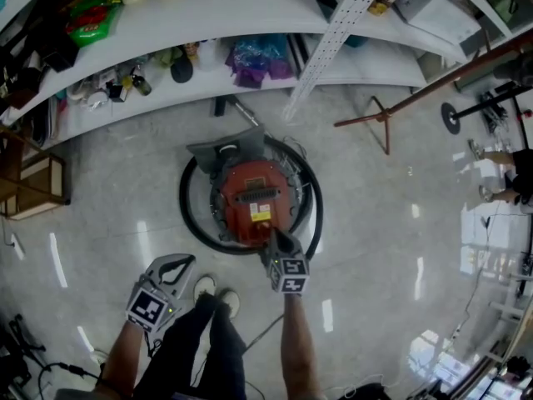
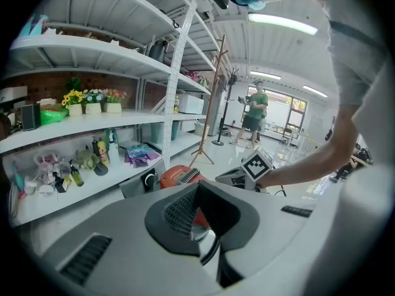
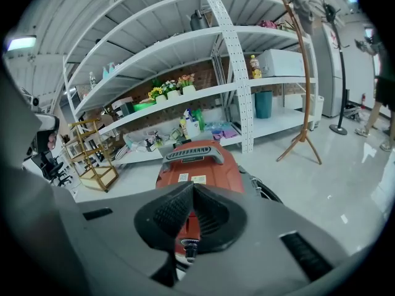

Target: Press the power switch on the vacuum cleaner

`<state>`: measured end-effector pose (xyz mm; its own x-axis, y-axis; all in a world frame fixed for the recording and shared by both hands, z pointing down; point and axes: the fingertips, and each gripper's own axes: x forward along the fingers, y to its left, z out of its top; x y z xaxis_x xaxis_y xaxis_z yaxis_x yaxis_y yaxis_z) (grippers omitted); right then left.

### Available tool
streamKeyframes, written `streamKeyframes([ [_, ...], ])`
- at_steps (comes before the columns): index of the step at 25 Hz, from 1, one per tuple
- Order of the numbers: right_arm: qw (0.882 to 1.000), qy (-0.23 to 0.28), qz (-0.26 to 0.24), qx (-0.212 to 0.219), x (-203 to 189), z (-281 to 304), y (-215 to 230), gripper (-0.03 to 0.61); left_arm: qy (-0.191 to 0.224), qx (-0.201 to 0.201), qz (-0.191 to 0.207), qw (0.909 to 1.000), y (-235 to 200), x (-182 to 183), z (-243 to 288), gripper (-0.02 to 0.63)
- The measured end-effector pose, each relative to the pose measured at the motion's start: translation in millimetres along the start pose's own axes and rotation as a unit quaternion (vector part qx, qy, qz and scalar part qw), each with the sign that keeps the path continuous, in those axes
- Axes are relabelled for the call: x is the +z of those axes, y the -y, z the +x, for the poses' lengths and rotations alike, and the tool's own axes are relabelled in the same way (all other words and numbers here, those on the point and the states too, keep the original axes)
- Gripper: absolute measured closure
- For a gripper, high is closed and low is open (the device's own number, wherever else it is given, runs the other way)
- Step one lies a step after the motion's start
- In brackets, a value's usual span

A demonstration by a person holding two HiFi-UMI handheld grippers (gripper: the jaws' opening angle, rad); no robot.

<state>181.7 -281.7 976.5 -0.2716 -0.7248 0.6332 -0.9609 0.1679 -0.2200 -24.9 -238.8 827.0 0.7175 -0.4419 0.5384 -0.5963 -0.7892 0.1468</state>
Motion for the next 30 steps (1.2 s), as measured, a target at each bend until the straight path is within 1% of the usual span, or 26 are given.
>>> streamKeyframes([
  [2, 1.0, 0.002, 0.001, -0.001, 7, -9, -4, 0.568, 0.007, 0.001, 0.001, 1.0, 3, 9, -3, 0.621],
  [8, 0.999, 0.034, 0.001, 0.004, 40, -42, -20, 0.566, 0.021, 0.0, 0.012, 0.9997, 12, 33, -14, 0.621],
  [14, 0.998, 0.055, 0.0, 0.005, 67, -78, -35, 0.568, 0.04, 0.004, 0.015, 0.9991, 21, 60, -29, 0.621],
  [26, 0.994, 0.109, -0.007, 0.01, 125, -153, -67, 0.568, 0.066, 0.007, 0.032, 0.9973, 39, 105, -58, 0.621],
  [30, 0.993, 0.115, -0.008, 0.009, 137, -178, -79, 0.568, 0.074, 0.008, 0.036, 0.9966, 44, 120, -73, 0.621],
])
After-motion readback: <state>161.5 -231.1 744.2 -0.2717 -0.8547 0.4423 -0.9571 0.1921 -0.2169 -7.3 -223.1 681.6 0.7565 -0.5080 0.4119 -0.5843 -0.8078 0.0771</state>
